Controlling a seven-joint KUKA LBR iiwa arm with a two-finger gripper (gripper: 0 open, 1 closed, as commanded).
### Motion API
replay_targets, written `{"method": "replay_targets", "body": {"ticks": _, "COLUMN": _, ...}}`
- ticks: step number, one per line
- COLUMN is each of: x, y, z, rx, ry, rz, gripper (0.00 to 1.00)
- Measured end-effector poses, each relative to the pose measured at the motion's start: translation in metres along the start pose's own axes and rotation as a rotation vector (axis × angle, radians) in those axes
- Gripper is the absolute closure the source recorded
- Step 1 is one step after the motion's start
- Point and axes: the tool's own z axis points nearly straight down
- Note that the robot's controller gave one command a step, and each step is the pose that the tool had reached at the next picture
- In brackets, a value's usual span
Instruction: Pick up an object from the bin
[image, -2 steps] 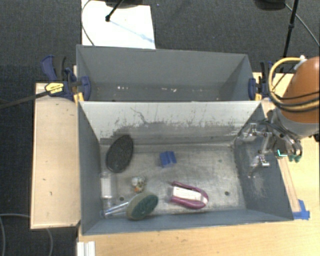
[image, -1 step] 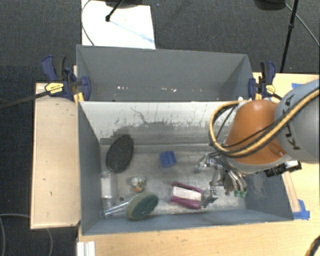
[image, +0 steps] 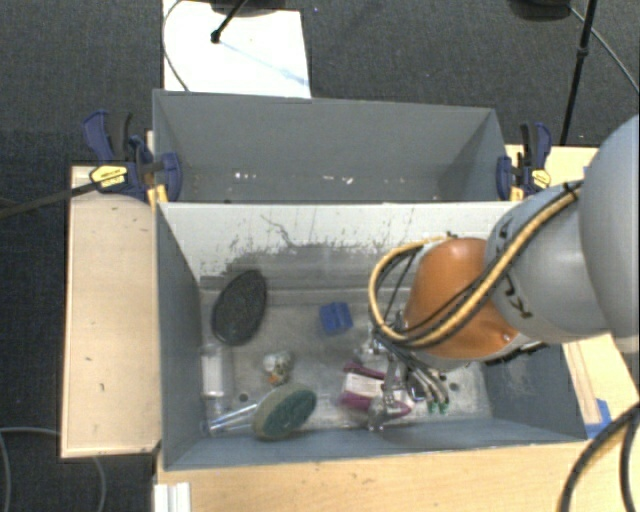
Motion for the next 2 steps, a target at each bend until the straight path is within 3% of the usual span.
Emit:
{"method": "replay_targets", "body": {"ticks": 1, "x": 0.0, "y": -0.002, "z": -0.002, "rx": 0.001, "ry": -0.001, "rz": 0.0, "gripper": 1.0}}
{"method": "replay_targets", "body": {"ticks": 2, "x": -0.016, "y": 0.003, "z": -0.134, "rx": 0.0, "ry": 0.007, "rz": -0.142, "gripper": 1.0}}
